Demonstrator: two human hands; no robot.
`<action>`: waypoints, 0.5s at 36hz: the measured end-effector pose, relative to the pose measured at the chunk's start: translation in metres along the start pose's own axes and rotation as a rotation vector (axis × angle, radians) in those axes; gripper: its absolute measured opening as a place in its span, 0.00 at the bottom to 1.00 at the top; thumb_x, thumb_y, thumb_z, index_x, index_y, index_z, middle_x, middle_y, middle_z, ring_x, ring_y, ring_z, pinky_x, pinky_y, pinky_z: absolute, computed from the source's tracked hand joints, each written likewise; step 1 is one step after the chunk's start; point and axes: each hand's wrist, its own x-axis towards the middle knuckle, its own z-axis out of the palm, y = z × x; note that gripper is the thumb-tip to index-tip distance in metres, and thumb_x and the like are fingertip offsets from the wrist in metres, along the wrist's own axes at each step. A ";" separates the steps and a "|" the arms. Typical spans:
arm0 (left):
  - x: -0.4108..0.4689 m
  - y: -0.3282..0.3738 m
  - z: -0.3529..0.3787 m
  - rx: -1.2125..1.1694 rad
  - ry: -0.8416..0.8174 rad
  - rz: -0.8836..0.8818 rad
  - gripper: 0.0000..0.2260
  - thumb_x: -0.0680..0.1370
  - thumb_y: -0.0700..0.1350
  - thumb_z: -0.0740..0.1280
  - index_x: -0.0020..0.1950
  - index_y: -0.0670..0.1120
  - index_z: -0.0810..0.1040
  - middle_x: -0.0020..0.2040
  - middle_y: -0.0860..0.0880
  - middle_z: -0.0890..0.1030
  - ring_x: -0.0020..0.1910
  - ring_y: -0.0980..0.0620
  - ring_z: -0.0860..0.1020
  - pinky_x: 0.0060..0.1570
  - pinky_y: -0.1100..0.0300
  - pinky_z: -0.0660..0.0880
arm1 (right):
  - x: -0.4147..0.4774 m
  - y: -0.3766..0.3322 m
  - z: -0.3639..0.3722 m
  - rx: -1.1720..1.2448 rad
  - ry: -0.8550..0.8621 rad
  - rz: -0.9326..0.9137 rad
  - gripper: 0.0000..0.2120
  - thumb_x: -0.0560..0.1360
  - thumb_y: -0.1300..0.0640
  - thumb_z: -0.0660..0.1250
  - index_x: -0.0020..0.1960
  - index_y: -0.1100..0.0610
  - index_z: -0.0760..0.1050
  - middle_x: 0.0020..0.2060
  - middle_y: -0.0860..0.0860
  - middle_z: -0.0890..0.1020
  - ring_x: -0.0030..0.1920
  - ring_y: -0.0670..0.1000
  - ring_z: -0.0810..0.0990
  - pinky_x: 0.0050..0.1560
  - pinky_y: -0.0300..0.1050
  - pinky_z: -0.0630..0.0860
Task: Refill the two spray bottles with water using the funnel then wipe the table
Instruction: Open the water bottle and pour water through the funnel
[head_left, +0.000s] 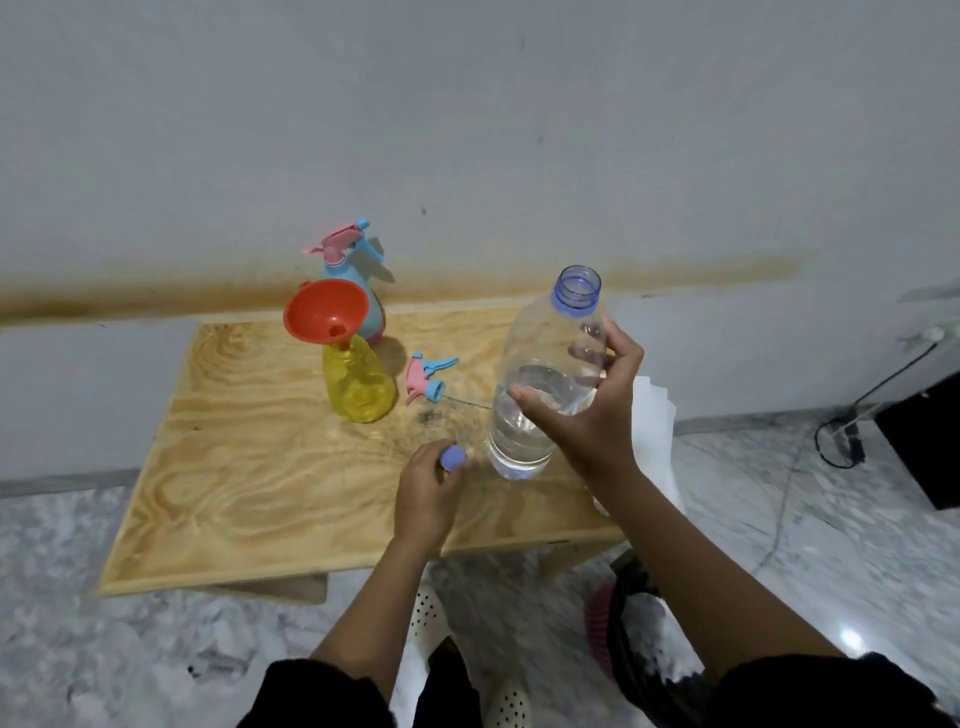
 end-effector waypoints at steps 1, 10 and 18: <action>0.001 -0.005 0.004 0.002 -0.007 -0.017 0.15 0.73 0.41 0.71 0.59 0.40 0.78 0.56 0.45 0.80 0.53 0.52 0.76 0.49 0.68 0.65 | 0.000 0.001 0.000 -0.010 0.000 -0.006 0.47 0.59 0.45 0.78 0.70 0.55 0.58 0.64 0.50 0.68 0.61 0.49 0.73 0.58 0.46 0.76; 0.006 -0.036 0.028 0.033 -0.006 0.038 0.16 0.75 0.40 0.70 0.62 0.41 0.75 0.60 0.45 0.78 0.60 0.47 0.75 0.62 0.51 0.71 | -0.002 0.006 0.003 -0.029 0.000 -0.055 0.48 0.60 0.43 0.75 0.71 0.58 0.56 0.64 0.50 0.66 0.61 0.52 0.74 0.58 0.40 0.75; 0.001 0.014 0.009 -0.232 0.032 -0.039 0.22 0.78 0.52 0.64 0.71 0.47 0.68 0.71 0.49 0.69 0.71 0.53 0.66 0.69 0.53 0.66 | -0.008 0.005 0.002 -0.018 -0.037 -0.065 0.47 0.63 0.42 0.74 0.73 0.49 0.51 0.67 0.36 0.63 0.64 0.45 0.71 0.59 0.31 0.70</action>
